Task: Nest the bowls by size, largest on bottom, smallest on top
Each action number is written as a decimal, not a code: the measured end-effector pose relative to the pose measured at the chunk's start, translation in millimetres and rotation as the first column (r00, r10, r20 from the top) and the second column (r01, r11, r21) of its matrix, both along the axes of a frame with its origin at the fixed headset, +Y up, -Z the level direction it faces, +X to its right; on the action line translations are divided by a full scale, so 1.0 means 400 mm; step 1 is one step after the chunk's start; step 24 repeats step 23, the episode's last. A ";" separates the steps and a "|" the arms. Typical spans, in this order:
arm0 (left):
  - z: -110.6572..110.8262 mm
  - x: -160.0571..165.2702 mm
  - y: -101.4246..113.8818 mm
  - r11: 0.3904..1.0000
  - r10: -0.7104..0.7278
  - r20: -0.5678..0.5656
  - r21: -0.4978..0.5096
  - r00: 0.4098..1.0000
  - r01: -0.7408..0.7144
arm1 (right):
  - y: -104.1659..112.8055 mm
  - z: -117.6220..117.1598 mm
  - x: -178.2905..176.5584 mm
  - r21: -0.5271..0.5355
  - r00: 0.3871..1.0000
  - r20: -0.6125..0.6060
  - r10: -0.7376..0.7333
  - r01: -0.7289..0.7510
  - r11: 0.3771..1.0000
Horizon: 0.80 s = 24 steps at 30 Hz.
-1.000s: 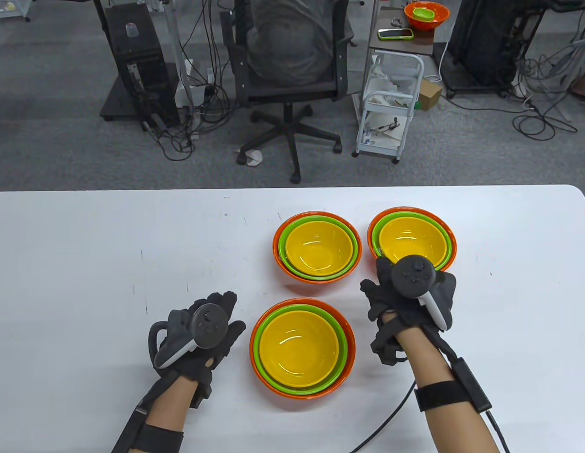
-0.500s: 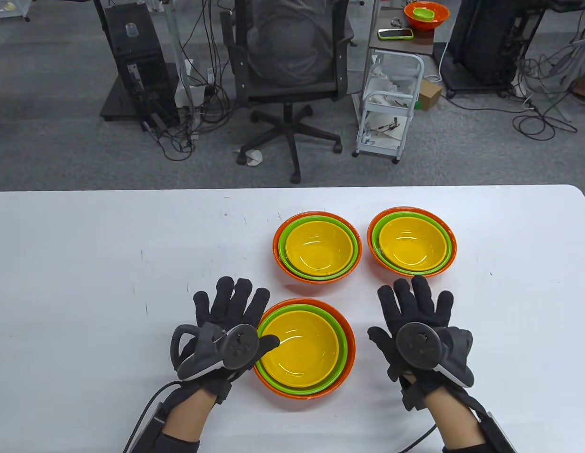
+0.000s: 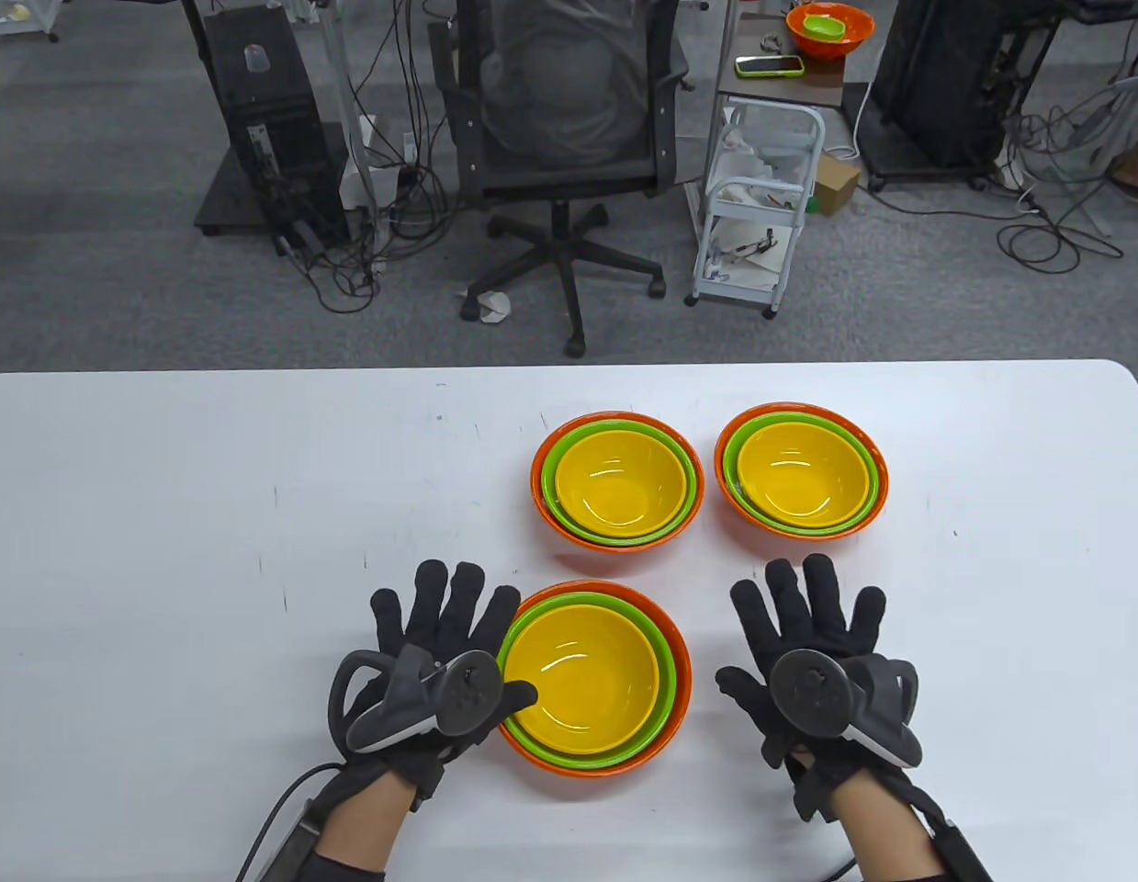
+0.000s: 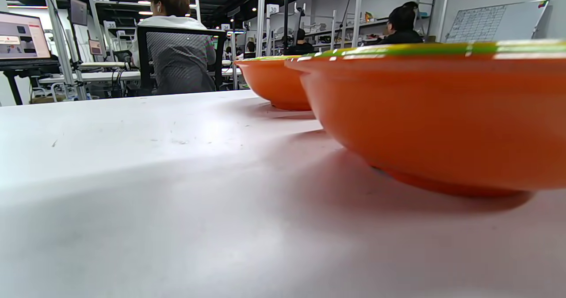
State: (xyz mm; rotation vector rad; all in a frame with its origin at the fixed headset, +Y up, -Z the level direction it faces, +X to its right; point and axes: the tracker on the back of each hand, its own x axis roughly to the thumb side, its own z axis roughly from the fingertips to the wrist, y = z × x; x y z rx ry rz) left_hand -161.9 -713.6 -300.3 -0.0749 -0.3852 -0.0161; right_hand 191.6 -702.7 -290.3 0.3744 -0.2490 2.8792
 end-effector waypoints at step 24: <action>-0.011 -0.028 -0.009 0.999 0.007 -0.041 -0.039 0.999 -0.009 | -0.005 0.004 -0.005 -0.019 1.000 0.002 0.013 -0.013 1.000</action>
